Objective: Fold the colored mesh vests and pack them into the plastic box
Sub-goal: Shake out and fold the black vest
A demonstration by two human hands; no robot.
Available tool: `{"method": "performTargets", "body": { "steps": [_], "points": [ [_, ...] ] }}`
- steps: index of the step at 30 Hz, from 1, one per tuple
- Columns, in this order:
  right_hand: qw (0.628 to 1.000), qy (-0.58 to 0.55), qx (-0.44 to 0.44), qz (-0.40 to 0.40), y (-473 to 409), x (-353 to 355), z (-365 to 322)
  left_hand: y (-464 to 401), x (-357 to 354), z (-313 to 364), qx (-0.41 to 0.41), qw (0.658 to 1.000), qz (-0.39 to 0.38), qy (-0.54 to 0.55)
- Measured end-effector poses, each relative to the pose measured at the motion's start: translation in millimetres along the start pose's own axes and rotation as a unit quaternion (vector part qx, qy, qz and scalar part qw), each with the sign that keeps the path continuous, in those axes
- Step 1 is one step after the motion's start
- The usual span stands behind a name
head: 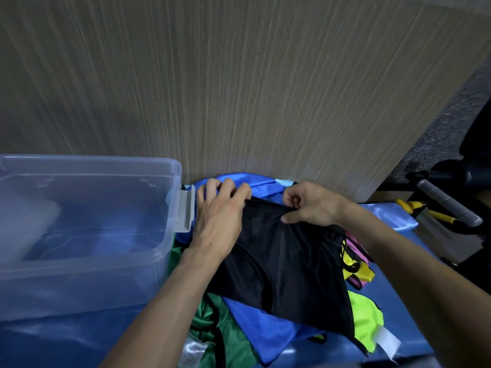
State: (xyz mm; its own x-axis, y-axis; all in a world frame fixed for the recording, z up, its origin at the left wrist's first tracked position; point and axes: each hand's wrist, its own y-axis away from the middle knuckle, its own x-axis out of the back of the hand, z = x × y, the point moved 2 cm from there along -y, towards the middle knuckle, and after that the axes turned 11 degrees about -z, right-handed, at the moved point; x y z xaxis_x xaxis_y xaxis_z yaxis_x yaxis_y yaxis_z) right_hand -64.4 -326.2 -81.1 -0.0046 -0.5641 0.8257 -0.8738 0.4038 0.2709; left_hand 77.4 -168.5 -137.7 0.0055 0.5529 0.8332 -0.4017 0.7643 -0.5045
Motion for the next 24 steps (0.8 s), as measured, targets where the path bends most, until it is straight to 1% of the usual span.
{"method": "performTargets", "body": {
  "steps": [4, 9, 13, 15, 19, 22, 24],
  "points": [
    [0.995, -0.074, -0.002, -0.060, 0, 5, 6, -1, 1, -5, 0.012, 1.000, -0.020, 0.014],
    [0.995, -0.080, -0.020, -0.063, 10, 7, 17, -1, 2, -6, 0.039, 0.997, -0.062, 0.020],
    [0.990, -0.103, -0.039, -0.090, 31, 15, 32, -2, 5, -6, 0.067, 0.996, -0.059, 0.031],
    [0.991, -0.100, -0.041, -0.084, 45, 22, 42, -3, 5, -7, 0.078, 0.995, -0.054, 0.034],
    [0.995, -0.059, -0.034, -0.078, 69, 22, 63, -4, 4, -6, 0.089, 0.993, -0.060, 0.037],
    [0.998, -0.058, 0.008, -0.027, 80, 13, 68, -3, 4, -3, 0.094, 0.992, -0.079, 0.030],
    [0.996, -0.083, 0.028, 0.013, 86, 6, 70, -3, 4, -4, 0.094, 0.992, -0.083, 0.027]
  ]
}}
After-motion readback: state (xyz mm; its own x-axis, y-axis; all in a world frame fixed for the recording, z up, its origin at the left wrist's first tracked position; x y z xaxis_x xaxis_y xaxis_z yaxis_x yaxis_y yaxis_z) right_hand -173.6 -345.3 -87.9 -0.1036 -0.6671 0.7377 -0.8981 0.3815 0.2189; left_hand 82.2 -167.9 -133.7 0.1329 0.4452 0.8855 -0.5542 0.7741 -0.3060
